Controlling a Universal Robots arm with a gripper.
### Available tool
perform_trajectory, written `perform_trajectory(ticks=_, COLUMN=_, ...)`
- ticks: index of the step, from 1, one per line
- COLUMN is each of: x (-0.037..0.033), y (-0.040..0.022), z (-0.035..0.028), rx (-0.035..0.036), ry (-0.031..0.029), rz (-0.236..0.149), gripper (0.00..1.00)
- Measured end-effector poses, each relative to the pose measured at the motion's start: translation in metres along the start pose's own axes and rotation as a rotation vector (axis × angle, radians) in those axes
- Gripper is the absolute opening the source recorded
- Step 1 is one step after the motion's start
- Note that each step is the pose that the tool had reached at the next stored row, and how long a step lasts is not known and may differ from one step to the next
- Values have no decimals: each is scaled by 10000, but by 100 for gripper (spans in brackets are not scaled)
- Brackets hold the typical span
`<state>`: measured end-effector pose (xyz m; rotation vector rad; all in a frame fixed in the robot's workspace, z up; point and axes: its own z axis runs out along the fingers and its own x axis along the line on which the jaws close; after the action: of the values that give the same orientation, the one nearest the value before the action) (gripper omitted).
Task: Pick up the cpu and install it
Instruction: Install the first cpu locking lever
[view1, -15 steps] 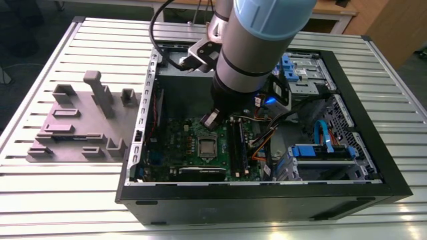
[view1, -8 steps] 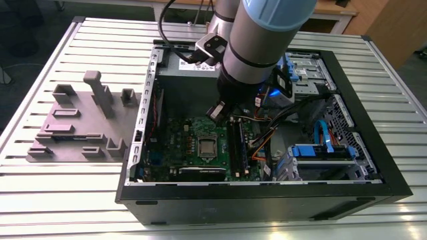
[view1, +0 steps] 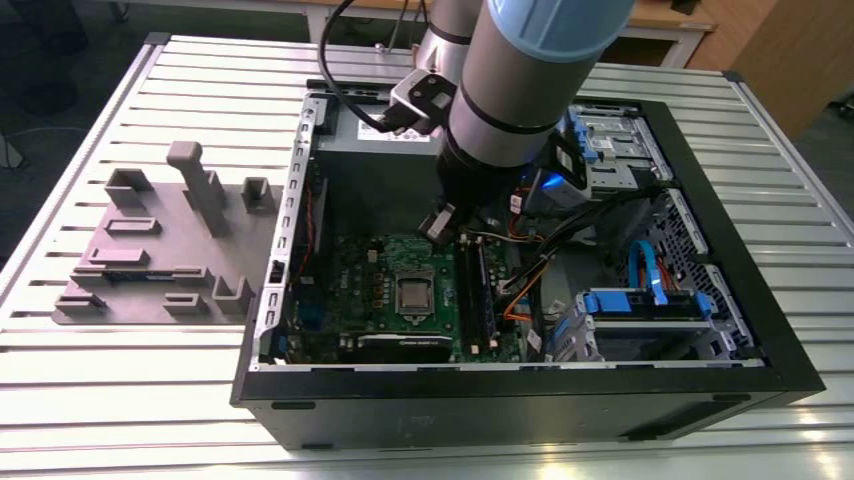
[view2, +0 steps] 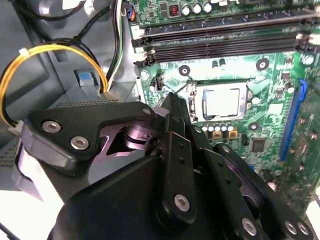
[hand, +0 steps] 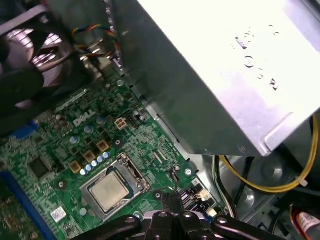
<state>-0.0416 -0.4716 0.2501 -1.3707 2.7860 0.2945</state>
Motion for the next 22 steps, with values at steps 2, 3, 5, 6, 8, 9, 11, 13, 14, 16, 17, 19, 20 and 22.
perform_trajectory(ticks=2, x=1, y=0, z=3, rx=20, ry=8, rz=-297, gripper=10)
perform_trajectory(ticks=3, x=-1, y=-1, z=5, rx=36, ry=2, rz=-371, gripper=10)
perform_trajectory(ticks=5, x=-21, y=-3, z=9, rx=41, ry=-4, rz=-380, gripper=10)
perform_trajectory(ticks=6, x=-35, y=-2, z=11, rx=42, ry=-3, rz=-380, gripper=10)
perform_trajectory(ticks=8, x=-71, y=8, z=19, rx=42, ry=-3, rz=-380, gripper=10)
perform_trajectory(ticks=9, x=-89, y=14, z=23, rx=42, ry=-2, rz=-379, gripper=10)
perform_trajectory(ticks=11, x=-117, y=25, z=32, rx=42, ry=-3, rz=-381, gripper=10)
perform_trajectory(ticks=13, x=-131, y=32, z=40, rx=44, ry=-4, rz=-381, gripper=10)
perform_trajectory(ticks=14, x=-134, y=34, z=45, rx=47, ry=-6, rz=-381, gripper=10)
perform_trajectory(ticks=16, x=-136, y=34, z=58, rx=75, ry=-24, rz=-439, gripper=10)
perform_trajectory(ticks=17, x=-135, y=33, z=62, rx=90, ry=-24, rz=-573, gripper=10)
perform_trajectory(ticks=19, x=-134, y=32, z=72, rx=119, ry=-23, rz=-861, gripper=10)
perform_trajectory(ticks=20, x=-134, y=31, z=78, rx=133, ry=-25, rz=-981, gripper=10)
perform_trajectory(ticks=22, x=-136, y=32, z=87, rx=146, ry=-25, rz=-1092, gripper=10)
